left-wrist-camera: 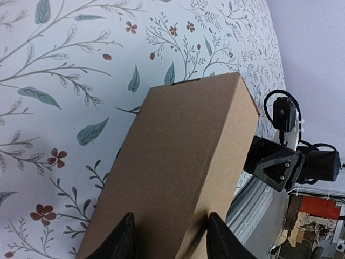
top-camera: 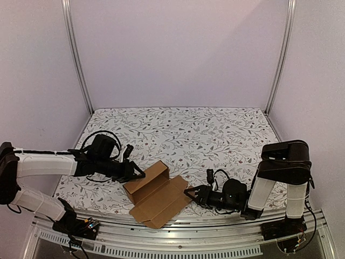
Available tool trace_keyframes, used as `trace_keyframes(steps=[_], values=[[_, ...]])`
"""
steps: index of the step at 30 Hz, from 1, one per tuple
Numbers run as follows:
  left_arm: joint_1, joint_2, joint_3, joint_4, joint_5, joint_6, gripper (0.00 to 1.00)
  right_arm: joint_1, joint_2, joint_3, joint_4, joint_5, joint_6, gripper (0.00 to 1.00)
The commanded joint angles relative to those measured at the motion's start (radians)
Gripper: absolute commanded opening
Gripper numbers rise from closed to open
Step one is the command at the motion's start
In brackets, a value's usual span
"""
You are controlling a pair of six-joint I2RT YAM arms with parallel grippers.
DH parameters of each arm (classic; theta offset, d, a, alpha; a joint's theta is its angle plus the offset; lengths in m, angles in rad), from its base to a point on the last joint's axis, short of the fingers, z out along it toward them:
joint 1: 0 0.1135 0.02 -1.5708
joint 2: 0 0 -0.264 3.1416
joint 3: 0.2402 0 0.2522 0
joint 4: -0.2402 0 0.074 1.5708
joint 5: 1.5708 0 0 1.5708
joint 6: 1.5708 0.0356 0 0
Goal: Fold the paper box
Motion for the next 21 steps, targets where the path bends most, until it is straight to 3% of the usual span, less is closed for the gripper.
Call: trace_keyframes(steps=[1, 14, 18, 21], values=[[0.006, -0.016, -0.035, -0.056, 0.013, -0.020, 0.43, 0.000, 0.029, -0.032, -0.064, -0.001, -0.008, 0.46], [0.006, -0.030, -0.061, -0.011, 0.027, -0.048, 0.45, -0.001, -0.056, -0.031, -0.147, -0.005, -0.046, 0.08], [0.006, -0.053, -0.062, -0.016, 0.032, -0.040, 0.48, -0.001, -0.109, -0.011, -0.234, -0.015, -0.068, 0.00], [0.006, -0.083, -0.055, -0.037, 0.028, -0.026, 0.51, -0.001, -0.173, 0.004, -0.323, -0.016, -0.093, 0.00]])
